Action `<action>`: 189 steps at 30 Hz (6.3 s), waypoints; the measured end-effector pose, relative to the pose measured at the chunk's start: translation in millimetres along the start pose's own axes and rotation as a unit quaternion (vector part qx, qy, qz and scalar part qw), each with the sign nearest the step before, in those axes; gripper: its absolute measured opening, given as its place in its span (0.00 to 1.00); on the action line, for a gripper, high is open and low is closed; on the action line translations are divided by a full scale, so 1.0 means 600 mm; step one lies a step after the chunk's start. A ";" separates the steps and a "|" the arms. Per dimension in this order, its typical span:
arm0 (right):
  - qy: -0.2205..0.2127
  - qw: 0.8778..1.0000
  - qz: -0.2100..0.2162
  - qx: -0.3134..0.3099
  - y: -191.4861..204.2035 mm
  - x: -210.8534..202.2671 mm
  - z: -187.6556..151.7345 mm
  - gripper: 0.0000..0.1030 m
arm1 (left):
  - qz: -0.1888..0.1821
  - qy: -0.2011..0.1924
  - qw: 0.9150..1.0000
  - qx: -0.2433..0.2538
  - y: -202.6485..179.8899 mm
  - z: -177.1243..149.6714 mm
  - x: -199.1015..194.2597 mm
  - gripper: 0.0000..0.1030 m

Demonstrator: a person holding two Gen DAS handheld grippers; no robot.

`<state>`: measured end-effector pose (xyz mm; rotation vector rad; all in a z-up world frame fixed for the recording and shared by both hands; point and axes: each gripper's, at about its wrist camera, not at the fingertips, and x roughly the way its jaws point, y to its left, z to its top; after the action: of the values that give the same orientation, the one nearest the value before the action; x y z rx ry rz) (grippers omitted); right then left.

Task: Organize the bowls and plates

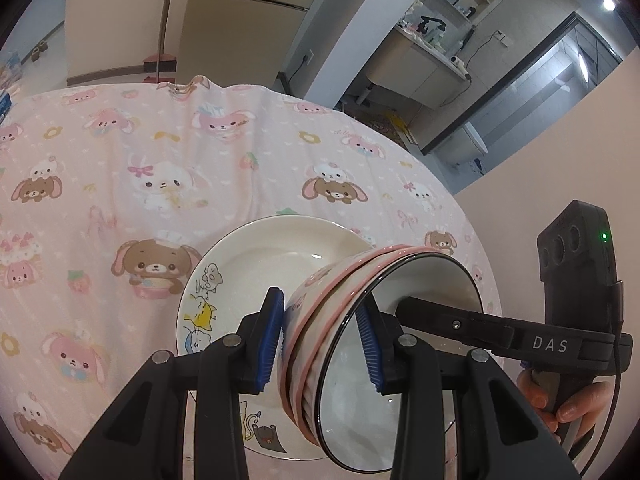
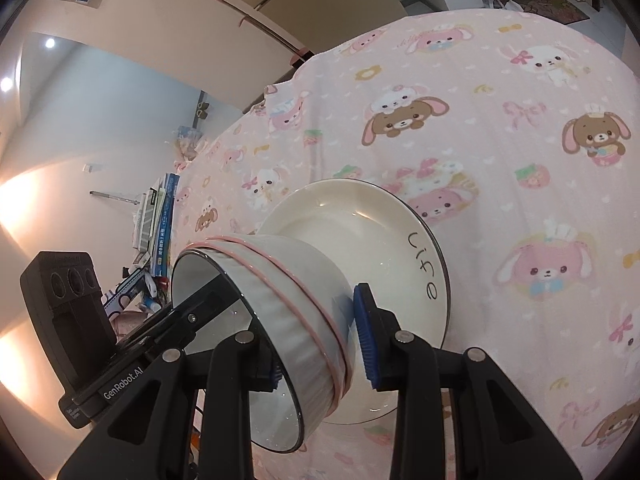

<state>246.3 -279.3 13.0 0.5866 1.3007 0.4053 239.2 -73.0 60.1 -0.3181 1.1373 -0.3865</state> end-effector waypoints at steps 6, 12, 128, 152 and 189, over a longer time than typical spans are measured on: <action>0.007 1.000 -0.002 -0.001 -0.001 0.006 -0.007 0.29 | 0.012 0.008 1.000 0.013 -0.002 -0.007 -0.001 0.38; 0.016 1.000 -0.002 -0.005 0.003 0.010 -0.013 0.29 | 0.009 0.015 1.000 0.009 0.005 -0.012 -0.006 0.38; -0.598 0.765 -0.140 -0.196 0.053 -0.196 -0.463 1.00 | 0.124 -0.503 0.831 0.204 -0.021 -0.438 -0.242 1.00; -0.486 0.810 -0.252 -0.211 0.029 -0.062 -0.400 1.00 | 0.168 -0.401 0.893 0.118 0.048 -0.368 -0.137 1.00; -0.476 0.816 -0.249 -0.216 0.032 -0.058 -0.399 1.00 | 0.176 -0.402 0.889 0.133 0.041 -0.373 -0.134 1.00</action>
<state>6.3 -242.6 14.4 -0.0016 0.3193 -0.0641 7.2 -25.7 27.6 -0.0075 0.2985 -0.0582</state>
